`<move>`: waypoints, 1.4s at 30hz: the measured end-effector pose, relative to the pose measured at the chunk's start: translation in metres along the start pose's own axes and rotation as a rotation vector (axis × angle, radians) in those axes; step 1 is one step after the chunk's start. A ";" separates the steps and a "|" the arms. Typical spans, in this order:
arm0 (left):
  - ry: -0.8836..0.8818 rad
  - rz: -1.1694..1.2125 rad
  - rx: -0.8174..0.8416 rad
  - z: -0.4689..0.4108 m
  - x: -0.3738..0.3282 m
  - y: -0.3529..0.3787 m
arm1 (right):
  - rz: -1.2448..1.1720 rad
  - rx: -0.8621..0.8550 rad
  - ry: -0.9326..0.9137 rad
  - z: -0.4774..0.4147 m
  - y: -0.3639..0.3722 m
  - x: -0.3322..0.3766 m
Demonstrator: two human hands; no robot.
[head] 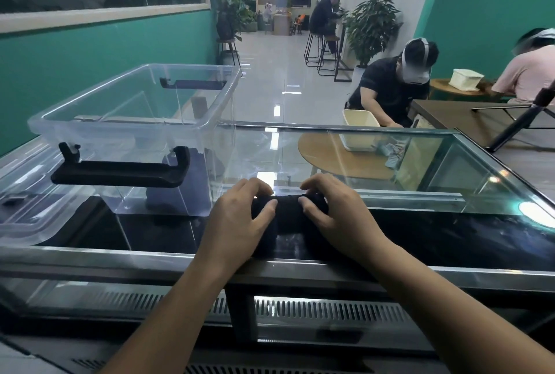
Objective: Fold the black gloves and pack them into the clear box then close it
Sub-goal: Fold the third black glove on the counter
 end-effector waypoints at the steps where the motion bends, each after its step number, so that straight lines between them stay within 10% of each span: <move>1: 0.013 -0.014 -0.015 0.000 0.000 -0.001 | -0.004 -0.020 -0.005 0.000 -0.001 -0.002; 42: 0.391 -0.201 -0.026 -0.050 -0.066 -0.033 | 0.100 -0.133 -0.296 -0.019 -0.069 0.045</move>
Point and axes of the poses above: each hand's wrist, its own z-axis away from the middle knuckle, its own y-axis out of the palm, x = y × z, the point moved 7 cm from there along -z, towards the middle knuckle, and after that the axes turned 10 degrees about y, right-handed, at the moved point
